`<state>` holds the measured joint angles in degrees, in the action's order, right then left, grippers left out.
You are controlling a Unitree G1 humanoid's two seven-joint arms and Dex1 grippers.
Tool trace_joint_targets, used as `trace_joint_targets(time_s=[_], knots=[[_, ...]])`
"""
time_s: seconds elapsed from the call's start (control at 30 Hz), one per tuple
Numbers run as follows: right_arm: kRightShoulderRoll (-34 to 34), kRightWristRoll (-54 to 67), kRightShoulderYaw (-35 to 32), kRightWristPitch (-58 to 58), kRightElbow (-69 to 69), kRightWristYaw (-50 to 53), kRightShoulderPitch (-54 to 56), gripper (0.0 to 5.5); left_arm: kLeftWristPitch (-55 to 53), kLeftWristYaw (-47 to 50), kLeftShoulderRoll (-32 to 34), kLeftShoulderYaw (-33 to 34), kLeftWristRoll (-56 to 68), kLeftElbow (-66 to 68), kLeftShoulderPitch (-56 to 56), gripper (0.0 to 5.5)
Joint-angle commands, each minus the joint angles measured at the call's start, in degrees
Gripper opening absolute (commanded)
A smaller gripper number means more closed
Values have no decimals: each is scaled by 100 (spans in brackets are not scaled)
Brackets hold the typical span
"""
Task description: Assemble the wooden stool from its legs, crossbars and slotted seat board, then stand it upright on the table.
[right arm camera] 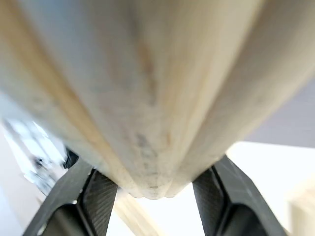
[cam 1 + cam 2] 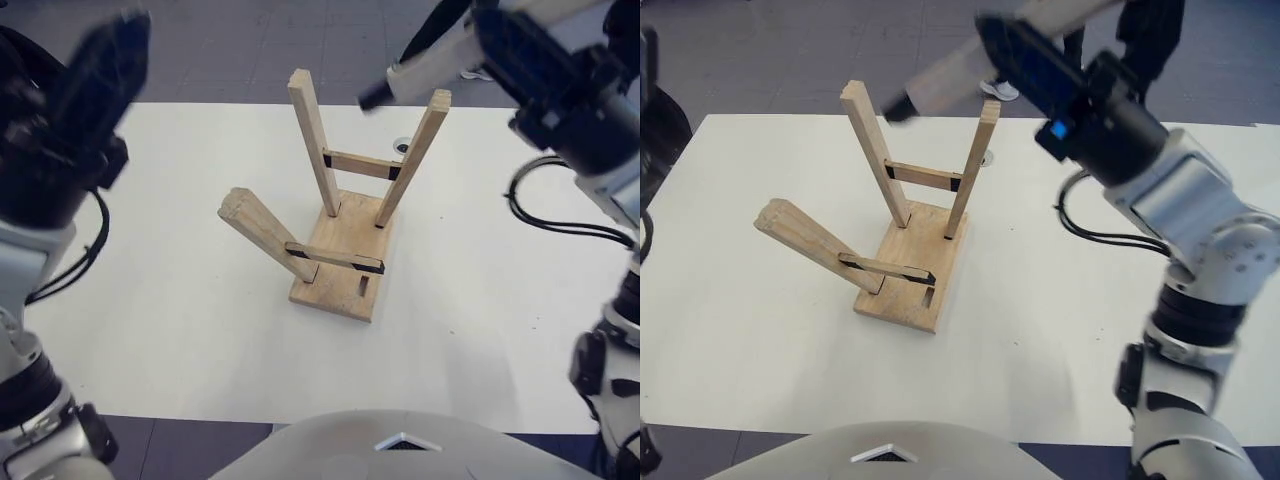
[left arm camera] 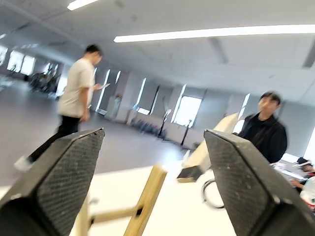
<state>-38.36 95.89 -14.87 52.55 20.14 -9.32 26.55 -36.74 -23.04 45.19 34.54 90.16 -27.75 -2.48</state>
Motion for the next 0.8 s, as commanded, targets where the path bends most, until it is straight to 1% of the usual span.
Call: trace_joint_targets(time_s=[0.03, 0.13, 0.2, 0.3, 0.37, 0.53, 0.63, 0.8], knots=[[-759, -1232, 24, 96, 453, -1413, -700, 203, 87, -846, -187, 5, -1207, 501, -958, 375], [-1220, -2535, 365, -341, 761, -2787, -1502, 203, 453, -1369, -267, -453, -2506, 953, -1451, 375], [-1240, -3202, 668, -666, 833, -3354, -1862, 203, 602, -1363, -373, -811, -3131, 896, -1468, 375], [-1159, -4322, 1229, -1391, 928, -3912, -2273, 203, 751, -1196, -595, -1366, -3810, 557, -1383, 375], [-991, -5052, 1607, -1960, 951, -4072, -2388, 203, 832, -1060, -736, -1657, -4186, 393, -1266, 375], [-483, -6366, 2220, -3274, 781, -4268, -2469, 203, 965, -929, -1038, -2150, -4790, 280, -1154, 375], [-338, -6593, 2380, -3634, 820, -4452, -2640, 203, 984, -966, -1176, -2253, -4917, 212, -1231, 375], [-106, -6796, 2570, -3864, 733, -4572, -2681, 203, 974, -1032, -1267, -2317, -5034, 211, -1219, 375]])
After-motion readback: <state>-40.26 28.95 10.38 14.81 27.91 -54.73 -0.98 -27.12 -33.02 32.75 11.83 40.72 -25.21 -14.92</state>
